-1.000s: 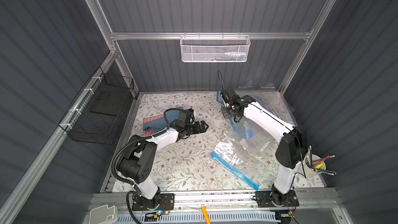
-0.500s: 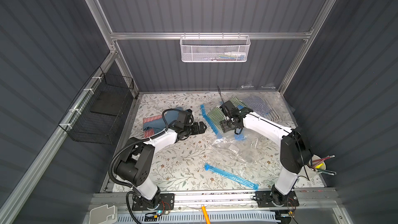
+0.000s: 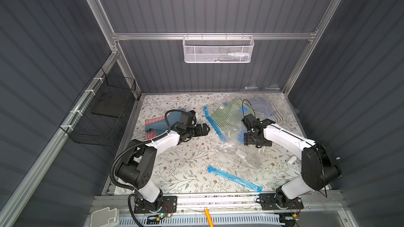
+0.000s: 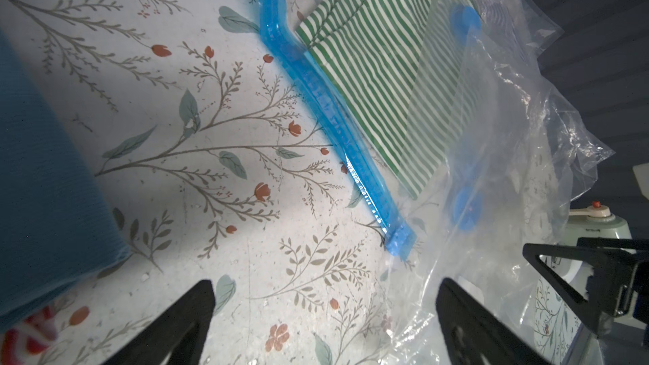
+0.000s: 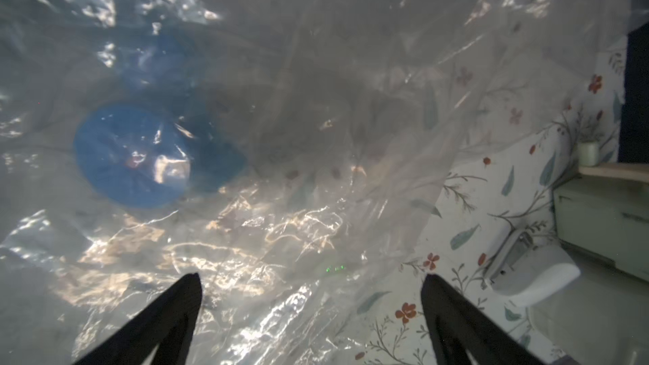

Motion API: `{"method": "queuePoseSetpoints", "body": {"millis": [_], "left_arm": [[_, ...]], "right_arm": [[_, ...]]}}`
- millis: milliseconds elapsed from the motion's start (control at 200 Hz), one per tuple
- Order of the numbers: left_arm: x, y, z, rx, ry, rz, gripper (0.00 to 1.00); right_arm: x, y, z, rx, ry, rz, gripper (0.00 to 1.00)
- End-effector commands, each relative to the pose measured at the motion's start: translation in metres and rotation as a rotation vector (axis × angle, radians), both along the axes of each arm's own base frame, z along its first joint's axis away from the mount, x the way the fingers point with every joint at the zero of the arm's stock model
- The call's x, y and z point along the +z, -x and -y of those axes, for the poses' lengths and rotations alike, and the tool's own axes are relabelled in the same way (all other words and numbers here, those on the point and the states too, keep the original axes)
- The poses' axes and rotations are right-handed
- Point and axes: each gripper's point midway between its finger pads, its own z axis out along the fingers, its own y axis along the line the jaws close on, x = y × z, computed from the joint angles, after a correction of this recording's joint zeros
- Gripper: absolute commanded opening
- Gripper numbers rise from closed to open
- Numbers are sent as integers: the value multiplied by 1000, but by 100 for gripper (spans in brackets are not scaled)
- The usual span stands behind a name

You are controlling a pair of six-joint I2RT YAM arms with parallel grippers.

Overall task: Take the tank top out of the vacuum bag
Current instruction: Move the vacuum bag to the center of the board.

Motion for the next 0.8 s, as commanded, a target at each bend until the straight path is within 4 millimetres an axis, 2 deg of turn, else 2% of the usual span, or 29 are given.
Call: {"method": "queuePoseSetpoints", "body": {"millis": [0,150,285,500,570,610,660,795], "left_arm": [[8,4,4,-38,15,25,100],[8,5,5,-47,16,27,100],[11,5,4,-51,10,38,100],[11,6,4,-53,5,37,100],[11,6,3,-55,5,37,100],[12,7,3,-55,2,38,100],[11,8,0,-53,-11,39,100],[10,9,-6,-46,-41,41,100]], "right_arm": [[-13,18,2,-105,-63,-31,99],[-38,42,8,-194,-136,-76,99],[-44,56,12,-231,-164,-84,99],[-61,60,4,-227,-203,-121,98],[-70,60,3,-214,-199,-155,82],[-70,58,6,-215,-178,-167,55],[-70,54,9,-220,-163,-169,34],[-69,42,15,-231,-178,-165,5]]}}
